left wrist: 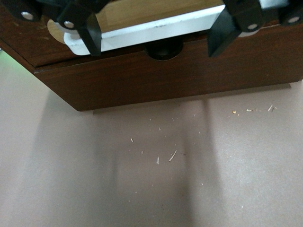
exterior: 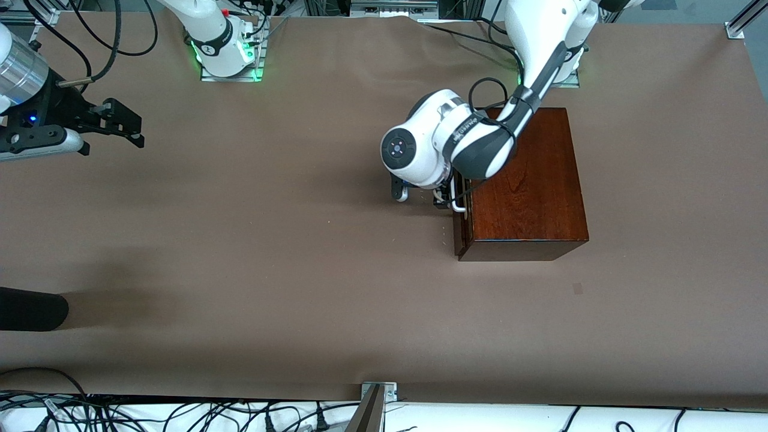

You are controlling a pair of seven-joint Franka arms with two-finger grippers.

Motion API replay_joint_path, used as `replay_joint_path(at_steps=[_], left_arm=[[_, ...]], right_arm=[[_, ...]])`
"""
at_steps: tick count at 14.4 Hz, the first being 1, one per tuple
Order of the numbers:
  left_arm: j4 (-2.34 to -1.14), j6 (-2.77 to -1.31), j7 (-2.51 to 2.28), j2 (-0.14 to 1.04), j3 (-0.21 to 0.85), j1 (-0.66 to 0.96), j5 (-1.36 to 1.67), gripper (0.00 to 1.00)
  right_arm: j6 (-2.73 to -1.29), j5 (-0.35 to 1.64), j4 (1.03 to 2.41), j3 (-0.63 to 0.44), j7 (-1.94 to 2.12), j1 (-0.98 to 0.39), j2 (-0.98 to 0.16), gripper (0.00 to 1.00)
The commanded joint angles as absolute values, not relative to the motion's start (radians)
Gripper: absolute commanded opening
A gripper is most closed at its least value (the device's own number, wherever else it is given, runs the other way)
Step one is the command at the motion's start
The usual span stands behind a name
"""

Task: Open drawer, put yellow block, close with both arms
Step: 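Push the drawer front with the left gripper into the box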

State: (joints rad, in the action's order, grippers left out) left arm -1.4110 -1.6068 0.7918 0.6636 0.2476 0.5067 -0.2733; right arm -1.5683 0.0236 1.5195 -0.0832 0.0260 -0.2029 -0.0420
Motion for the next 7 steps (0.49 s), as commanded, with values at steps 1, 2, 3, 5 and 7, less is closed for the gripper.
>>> replay_joint_path(at_steps=[1,2,3,5,7], left_arm=[[-1.428,-1.589,0.810,0.630,0.241,0.499,-0.299,1.00],[-1.425,-1.591,0.810,0.621,0.245,0.497,-0.295,1.00],[-1.414,-1.592,0.808,0.598,0.247,0.499,-0.284,1.00],[-1.370,-1.589,0.805,0.548,0.238,0.489,-0.204,1.00],[-1.359,-1.586,0.863,0.493,0.247,0.416,-0.184,1.00]], right_arm=[[-1.548,0.008,1.519,-0.080,0.002,-0.209,-0.043,1.00],[-1.548,0.009,1.519,-0.080,0.002,-0.209,-0.041,1.00],[-1.548,0.009,1.520,-0.080,0.002,-0.209,-0.041,1.00],[-1.549,0.017,1.520,-0.087,0.002,-0.201,-0.044,1.00],[-1.548,0.018,1.520,-0.104,0.002,-0.199,-0.041,1.00]])
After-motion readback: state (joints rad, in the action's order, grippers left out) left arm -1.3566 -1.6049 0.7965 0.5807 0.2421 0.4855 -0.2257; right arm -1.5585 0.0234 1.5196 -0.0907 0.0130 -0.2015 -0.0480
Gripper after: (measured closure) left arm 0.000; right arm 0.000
